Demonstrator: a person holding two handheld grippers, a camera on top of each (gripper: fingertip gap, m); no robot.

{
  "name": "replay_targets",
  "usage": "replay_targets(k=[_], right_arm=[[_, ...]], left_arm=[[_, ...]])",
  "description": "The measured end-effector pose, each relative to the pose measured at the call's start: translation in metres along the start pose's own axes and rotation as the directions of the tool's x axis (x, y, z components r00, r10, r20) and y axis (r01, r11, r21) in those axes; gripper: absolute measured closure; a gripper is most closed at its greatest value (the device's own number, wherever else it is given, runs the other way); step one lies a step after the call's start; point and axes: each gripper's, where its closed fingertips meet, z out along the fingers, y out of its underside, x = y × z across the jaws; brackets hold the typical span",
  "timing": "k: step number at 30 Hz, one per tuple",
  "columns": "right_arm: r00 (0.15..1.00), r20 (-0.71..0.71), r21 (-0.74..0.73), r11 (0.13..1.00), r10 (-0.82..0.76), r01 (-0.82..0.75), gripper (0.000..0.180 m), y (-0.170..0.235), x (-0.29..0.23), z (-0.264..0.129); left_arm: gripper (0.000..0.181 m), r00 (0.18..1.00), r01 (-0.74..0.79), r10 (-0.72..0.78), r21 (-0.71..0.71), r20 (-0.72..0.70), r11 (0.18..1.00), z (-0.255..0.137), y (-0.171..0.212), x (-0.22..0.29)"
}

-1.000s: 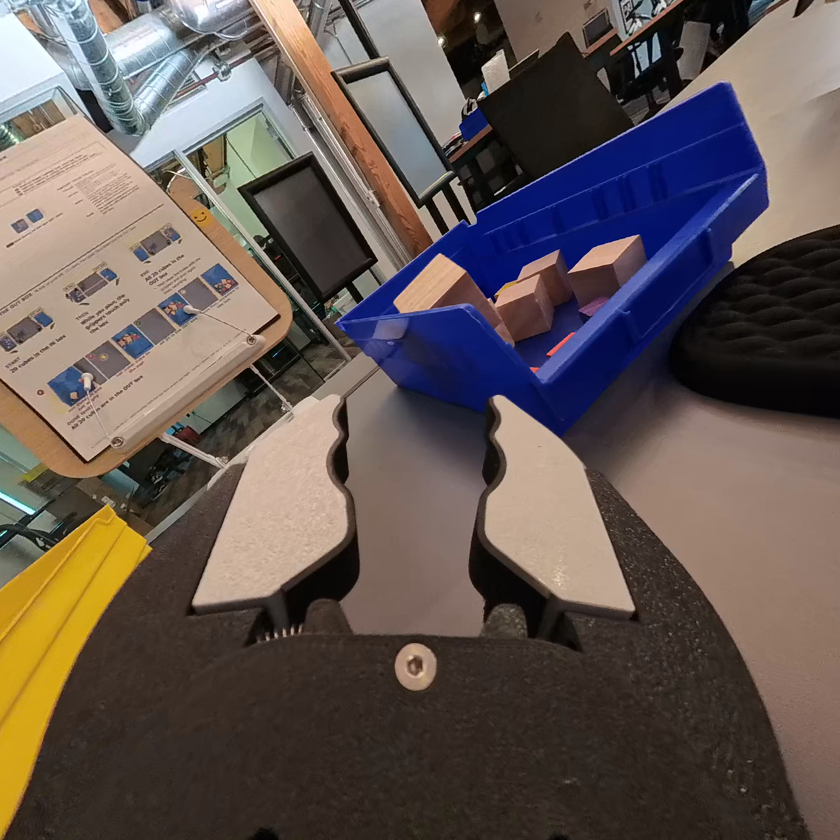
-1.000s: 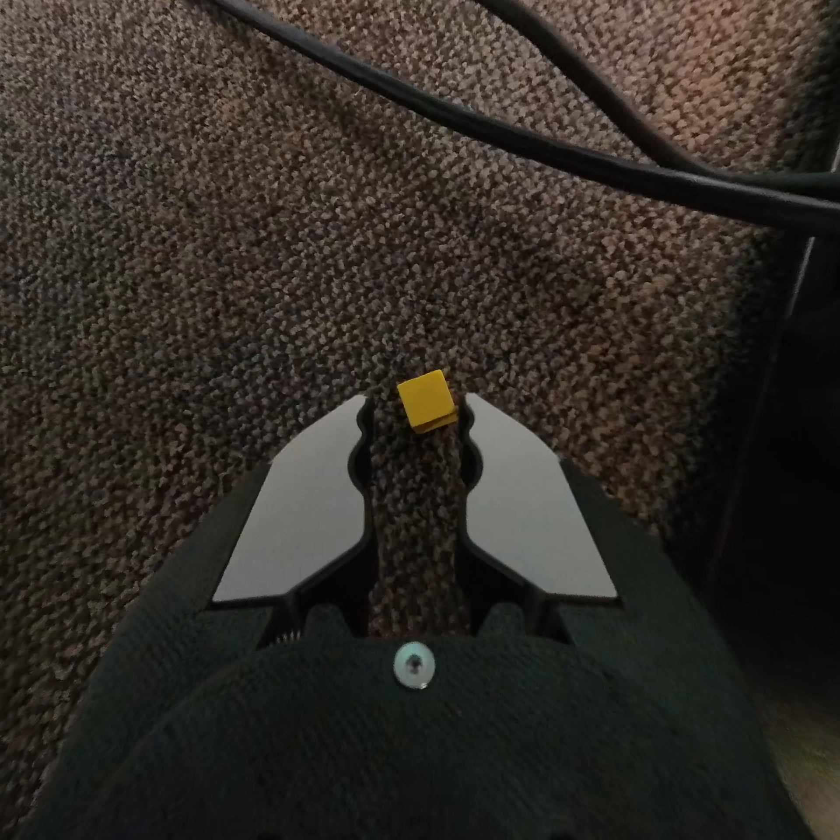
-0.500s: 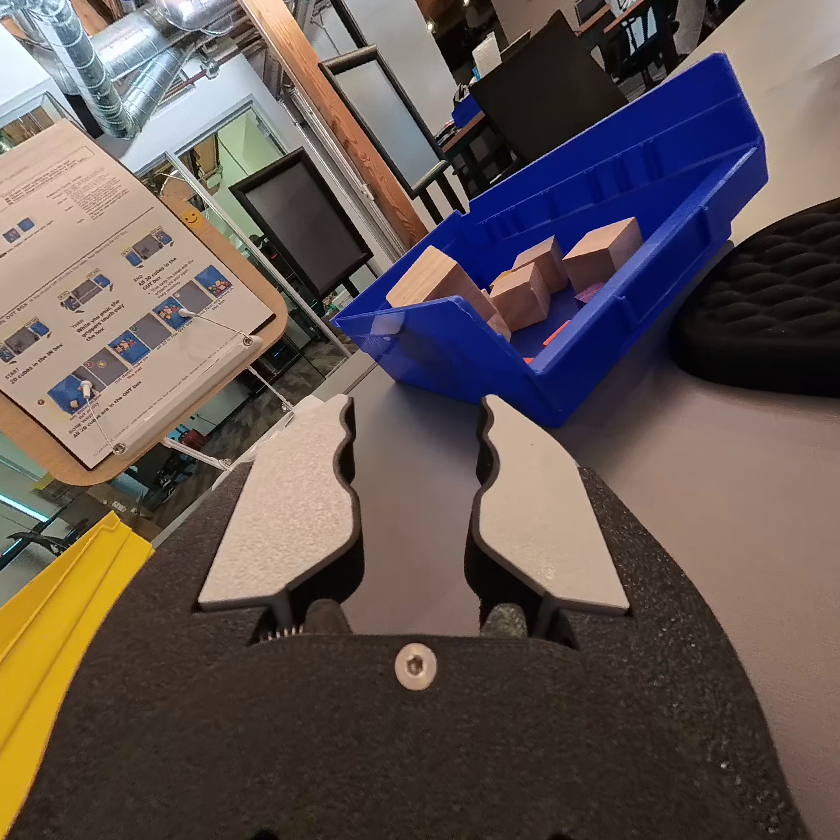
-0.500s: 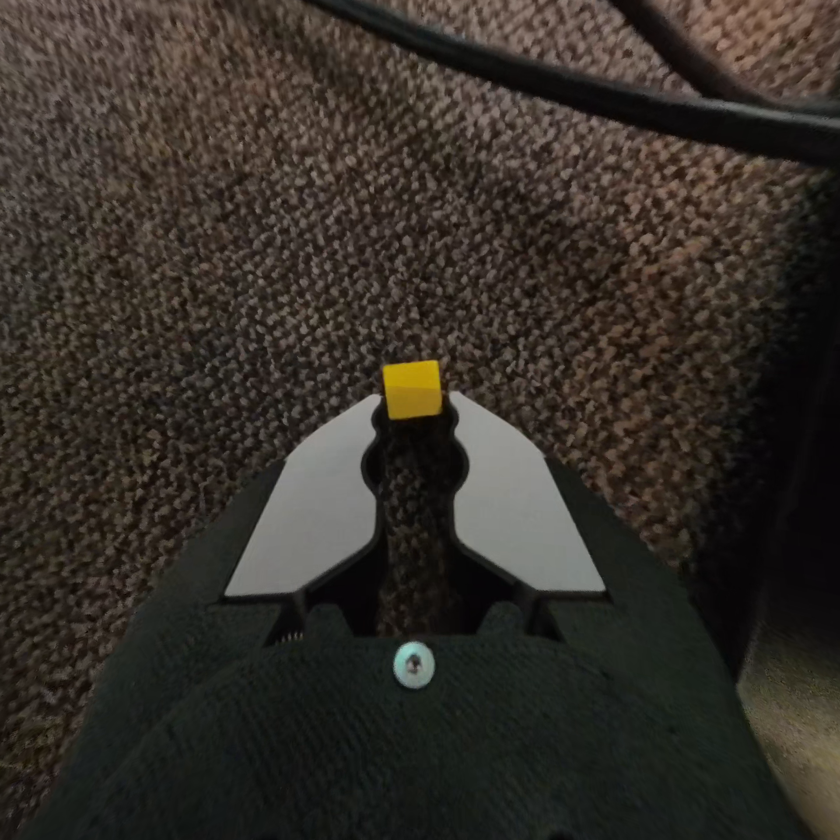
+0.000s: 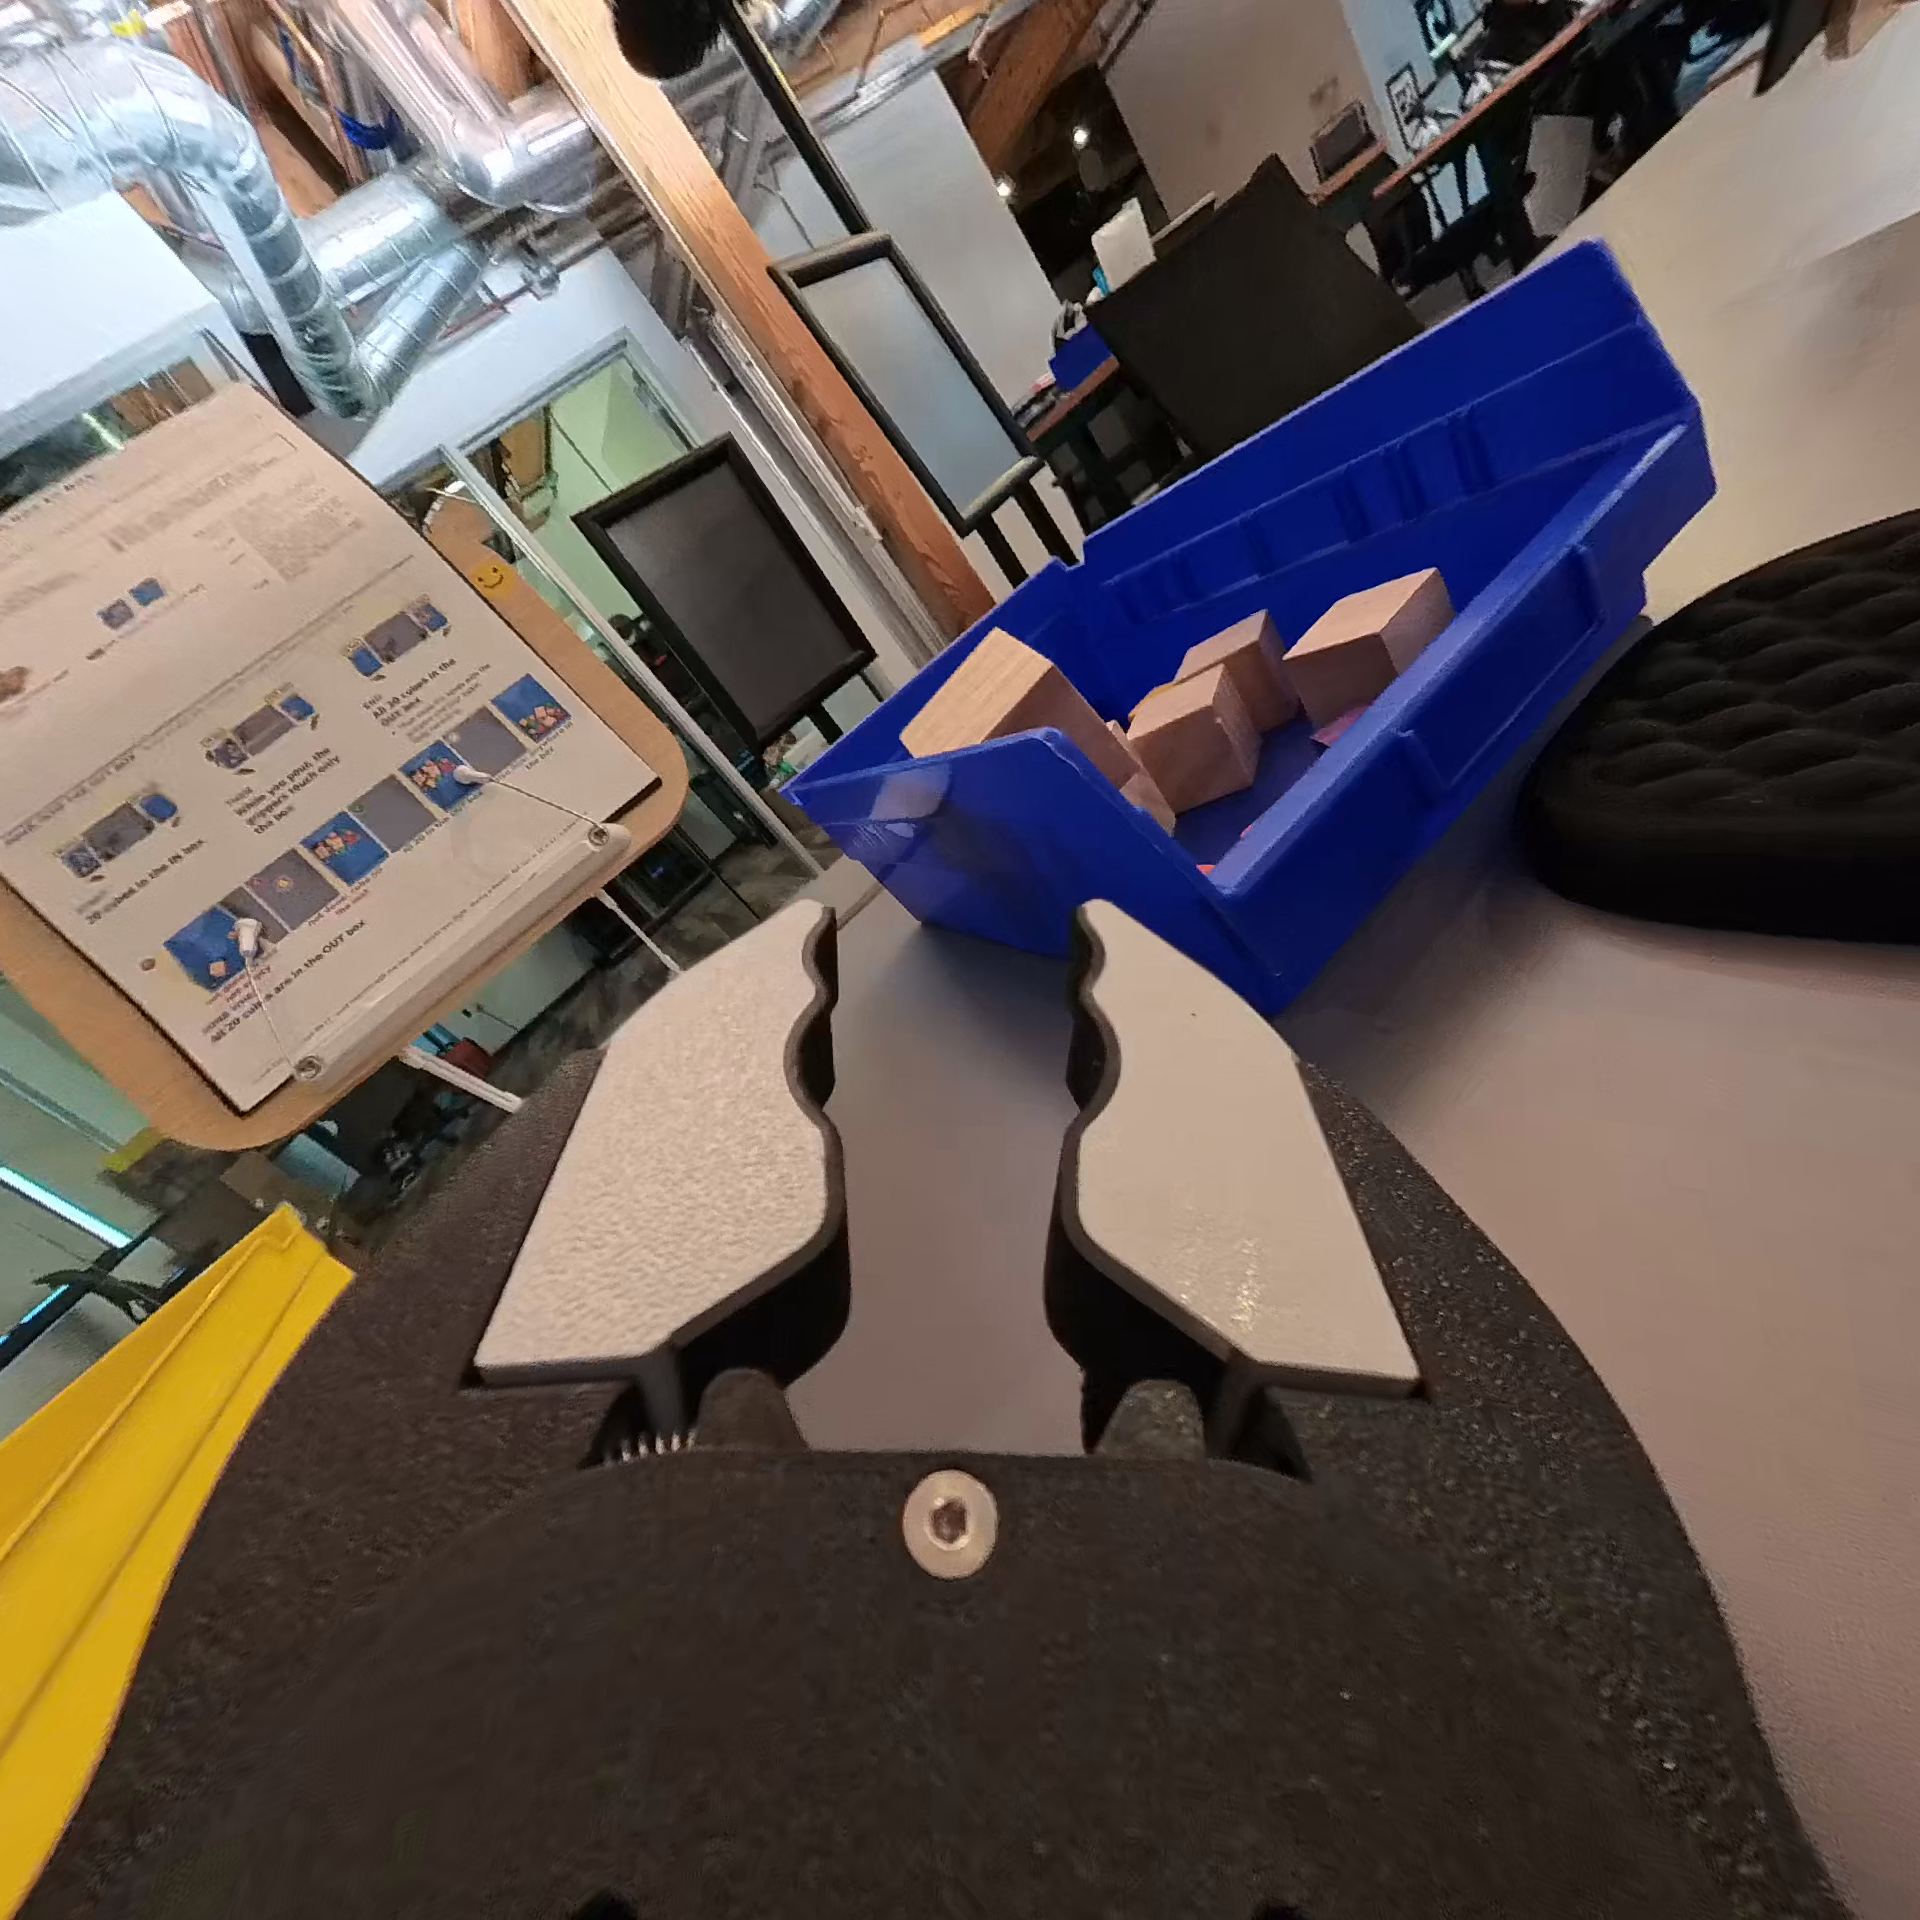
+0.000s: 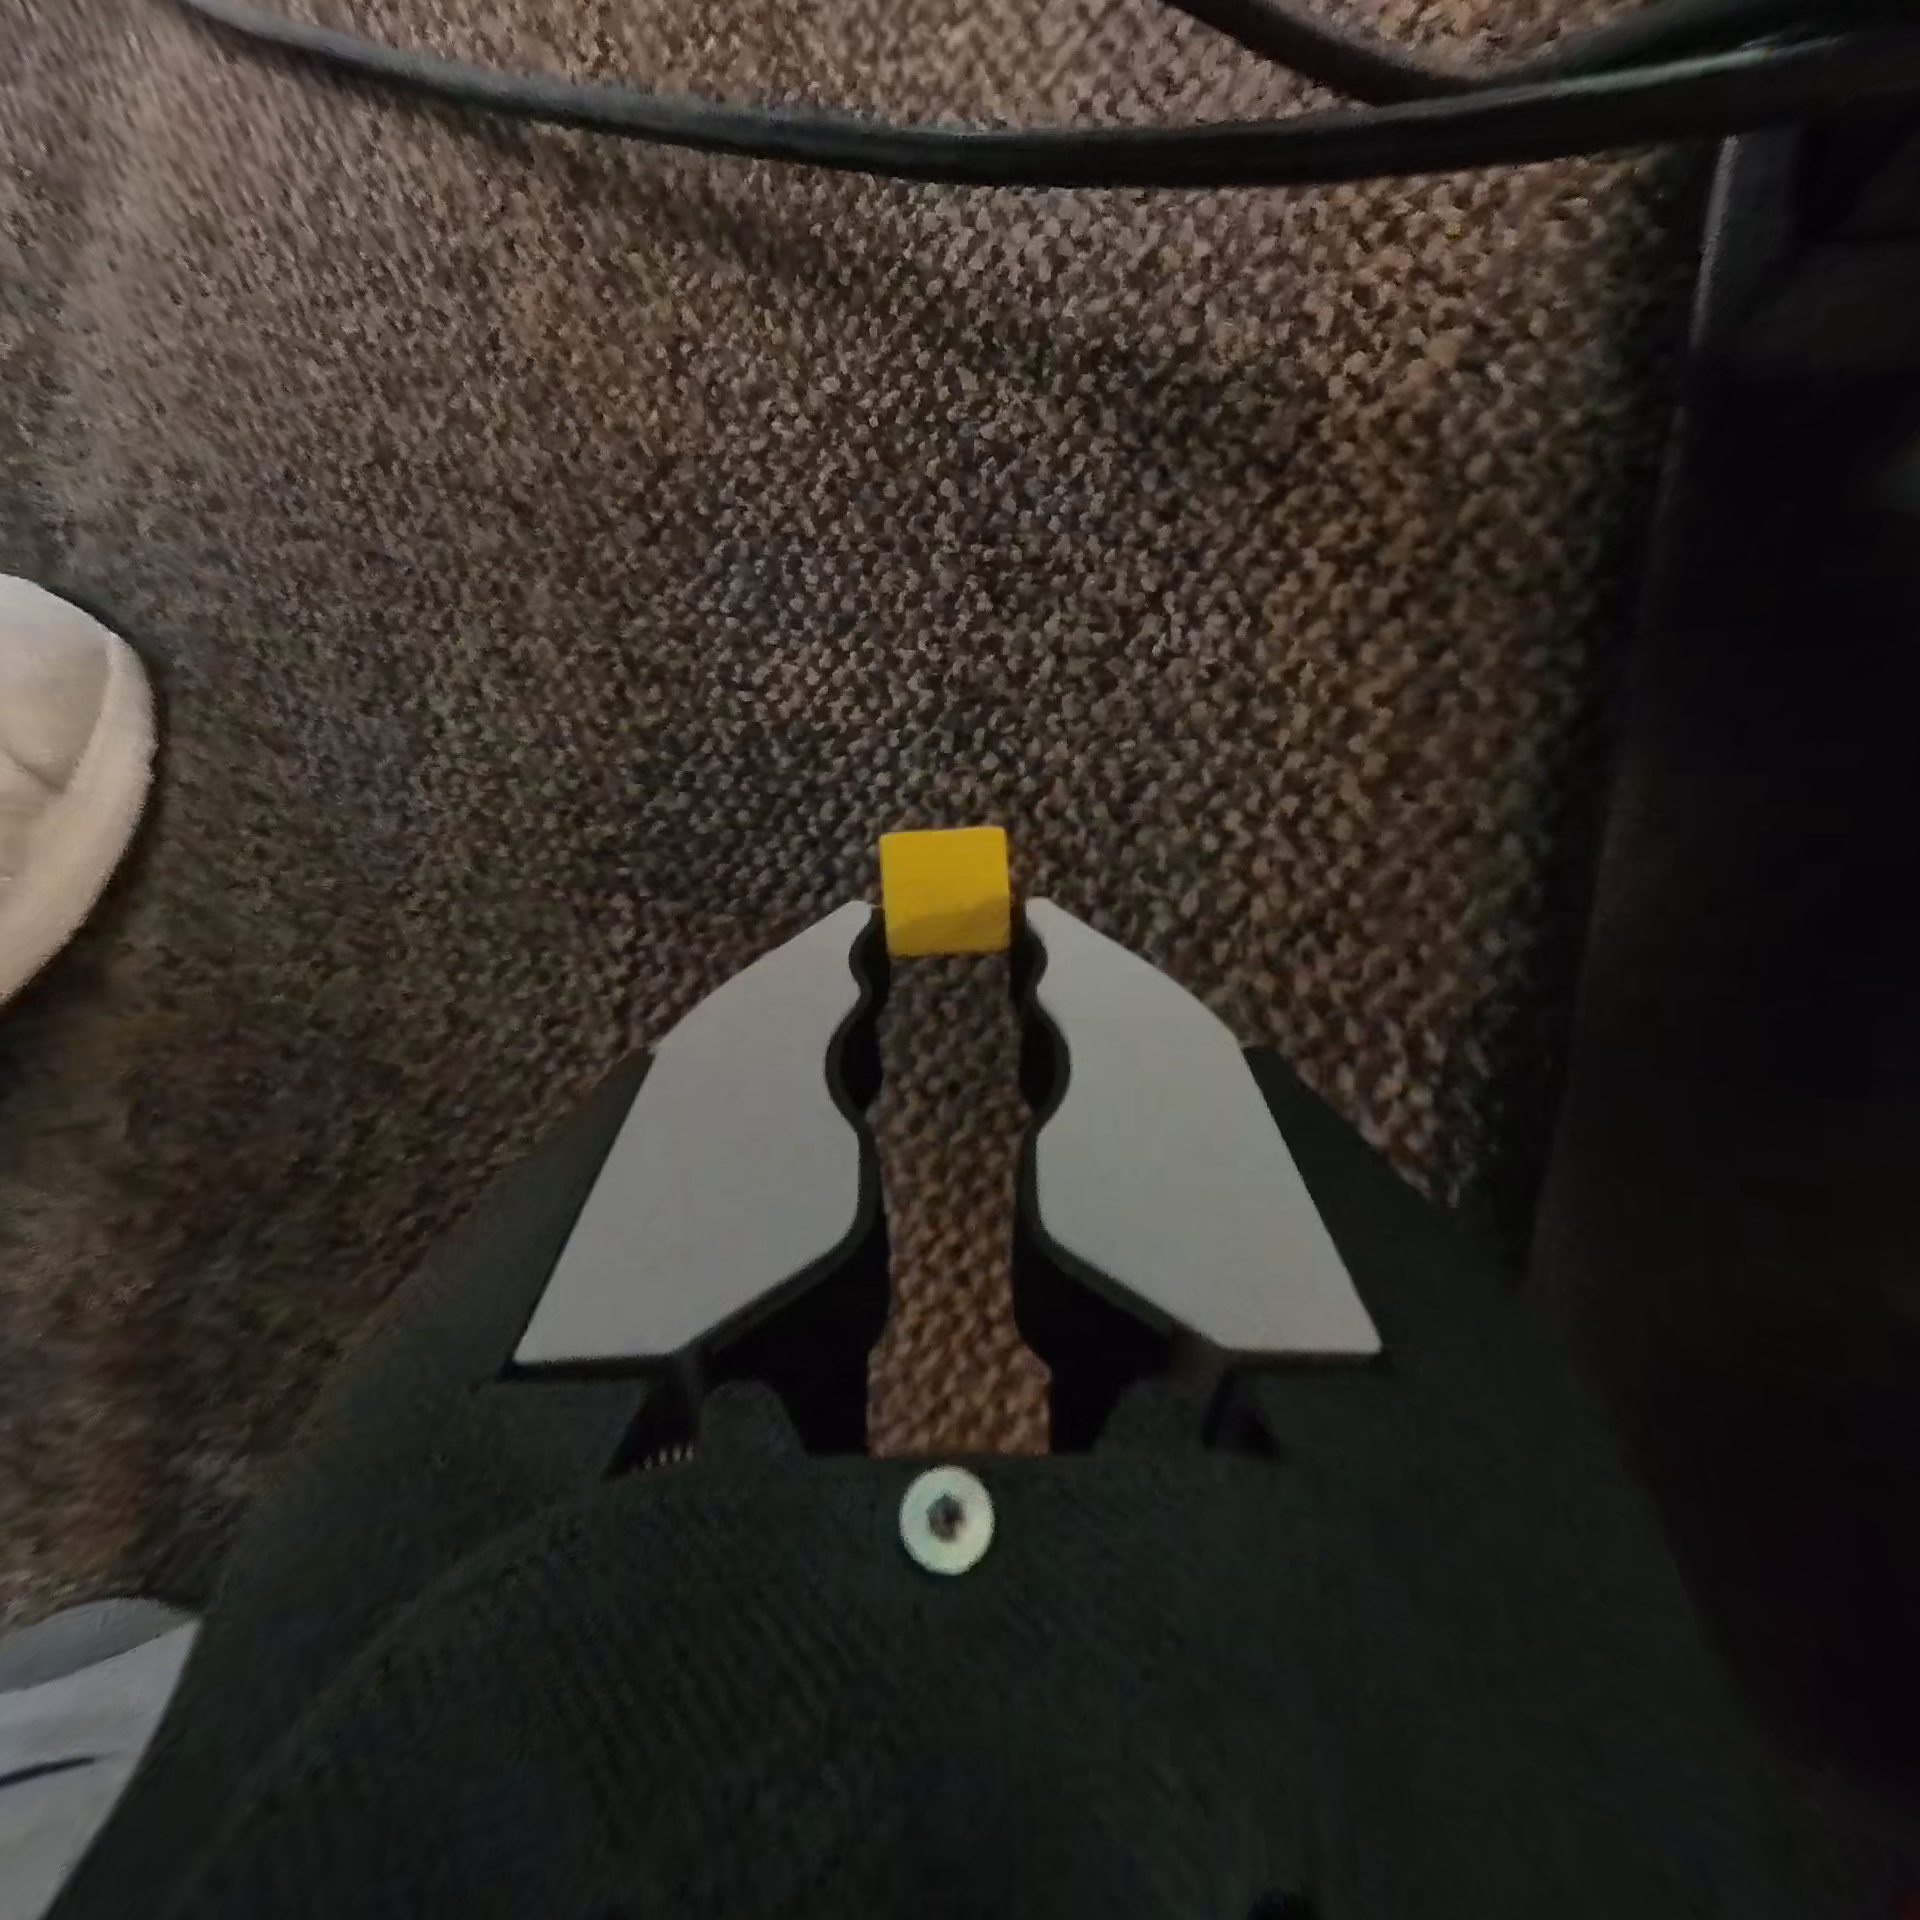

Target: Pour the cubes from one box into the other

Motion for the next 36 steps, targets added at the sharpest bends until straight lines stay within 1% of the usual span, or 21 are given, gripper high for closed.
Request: replay_targets(k=[3, 5, 7, 10, 14, 16, 18, 21, 25, 29, 31, 33, 36], right_arm=[[1.000, -0.009, 0.023, 1.000, 0.020, -0.020, 0.158, -0.011, -0.013, -0.028], [1.000, -0.017, 0.032, 0.999, 0.009, -0.009, 0.158, -0.020, -0.025, -0.048], [1.000, -0.027, 0.035, 0.999, -0.004, 0.005, 0.158, -0.025, -0.039, -0.071], [0.999, -0.045, 0.067, 0.997, -0.021, 0.024, 0.158, -0.029, -0.066, -0.110], [0.993, -0.092, 0.070, 0.994, -0.079, 0.085, 0.157, -0.015, -0.109, -0.166], [0.990, -0.121, 0.068, 0.995, -0.066, 0.074, 0.157, -0.004, -0.129, -0.194], [0.990, -0.135, 0.101, 0.993, -0.039, 0.052, 0.157, 0.001, -0.153, -0.224], [0.985, -0.167, 0.172, 0.983, -0.032, 0.061, 0.157, -0.009, -0.187, -0.270], [0.970, -0.221, 0.232, 0.960, -0.105, 0.157, 0.157, -0.015, -0.238, -0.326], [0.941, -0.284, 0.187, 0.952, -0.182, 0.241, 0.157, -0.008, -0.281, -0.374], [0.925, -0.327, 0.165, 0.951, -0.196, 0.260, 0.157, -0.012, -0.299, -0.402], [0.890, -0.413, 0.132, 0.954, -0.194, 0.269, 0.157, -0.018, -0.310, -0.433], [0.855, -0.481, 0.145, 0.945, -0.192, 0.294, 0.157, -0.034, -0.338, -0.479]], left_arm=[[0.140, 0.999, 0.031, -0.031, 0.008, 0.013, 0.999, -0.003, -0.002, -0.004], [0.148, 0.995, 0.096, -0.096, -0.002, 0.027, 0.995, -0.006, -0.001, -0.010], [0.148, 0.989, 0.145, -0.145, -0.012, 0.040, 0.989, -0.008, 0.000, -0.015], [0.148, 0.984, 0.169, -0.169, -0.006, 0.051, 0.986, -0.009, 0.000, -0.019], [0.142, 0.972, 0.226, -0.225, -0.010, 0.069, 0.974, -0.009, -0.001, -0.022], [0.139, 0.970, 0.235, -0.233, -0.021, 0.065, 0.972, -0.008, 0.000, -0.021], [0.134, 0.970, 0.239, -0.237, -0.038, 0.056, 0.970, -0.007, 0.002, -0.020], [0.127, 0.962, 0.270, -0.267, -0.054, 0.054, 0.961, -0.006, 0.004, -0.022], [0.128, 0.951, 0.309, -0.308, -0.035, 0.037, 0.950, -0.010, 0.001, -0.023], [0.129, 0.944, 0.330, -0.330, -0.021, 0.022, 0.944, -0.012, -0.001, -0.023], [0.130, 0.943, 0.333, -0.332, -0.022, 0.013, 0.943, -0.012, -0.002, -0.022], [0.130, 0.946, 0.324, -0.324, -0.029, 0.004, 0.946, -0.011, -0.002, -0.019], [0.130, 0.951, 0.308, -0.308, -0.034, -0.009, 0.951, -0.010, -0.003, -0.015]])
